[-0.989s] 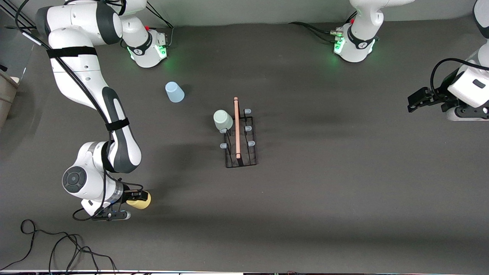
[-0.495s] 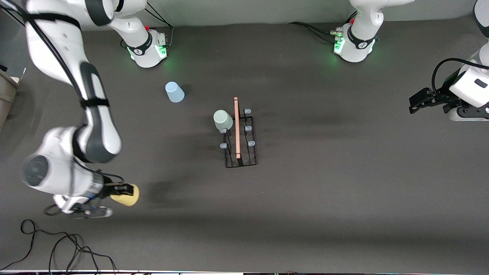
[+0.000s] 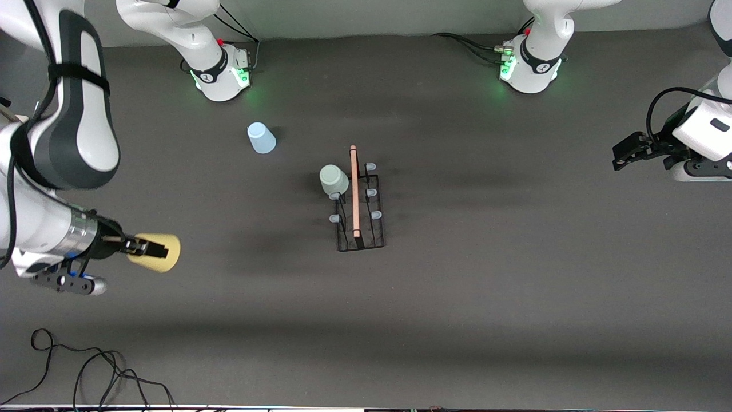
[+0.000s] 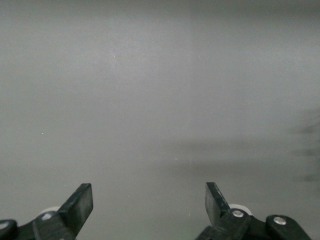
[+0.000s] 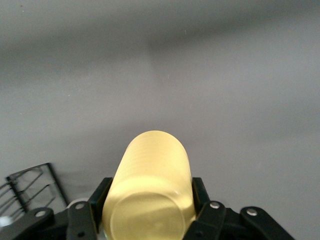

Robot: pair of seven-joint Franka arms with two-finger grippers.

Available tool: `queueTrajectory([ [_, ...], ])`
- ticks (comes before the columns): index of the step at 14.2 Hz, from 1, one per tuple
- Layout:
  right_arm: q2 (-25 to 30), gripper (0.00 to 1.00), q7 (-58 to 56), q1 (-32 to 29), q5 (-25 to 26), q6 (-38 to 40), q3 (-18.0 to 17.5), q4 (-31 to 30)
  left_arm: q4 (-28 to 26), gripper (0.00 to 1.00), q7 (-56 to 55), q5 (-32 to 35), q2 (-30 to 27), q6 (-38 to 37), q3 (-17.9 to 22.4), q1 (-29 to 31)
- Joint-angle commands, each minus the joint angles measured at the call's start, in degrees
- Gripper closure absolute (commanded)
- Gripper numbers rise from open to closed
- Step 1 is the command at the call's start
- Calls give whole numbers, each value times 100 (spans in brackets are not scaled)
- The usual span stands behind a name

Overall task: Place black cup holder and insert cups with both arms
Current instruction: 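Carry the yellow cup to the rack with the right gripper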

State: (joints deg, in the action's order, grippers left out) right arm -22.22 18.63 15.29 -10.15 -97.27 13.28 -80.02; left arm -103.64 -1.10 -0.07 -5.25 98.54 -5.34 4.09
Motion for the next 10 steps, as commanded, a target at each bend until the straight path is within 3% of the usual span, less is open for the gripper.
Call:
queueTrajectory([
  [1,174,100,1620,578,22,261,16,-102,-16,0,-110,95,-55,33,33,-66],
  [6,95,100,4837,1660,-101,69,-10,-5,1,0,-119,95,-73,7,24,-66],
  [10,-80,100,6571,2476,-154,-300,-10,-40,-7,0,-127,95,-73,-11,24,-75],
])
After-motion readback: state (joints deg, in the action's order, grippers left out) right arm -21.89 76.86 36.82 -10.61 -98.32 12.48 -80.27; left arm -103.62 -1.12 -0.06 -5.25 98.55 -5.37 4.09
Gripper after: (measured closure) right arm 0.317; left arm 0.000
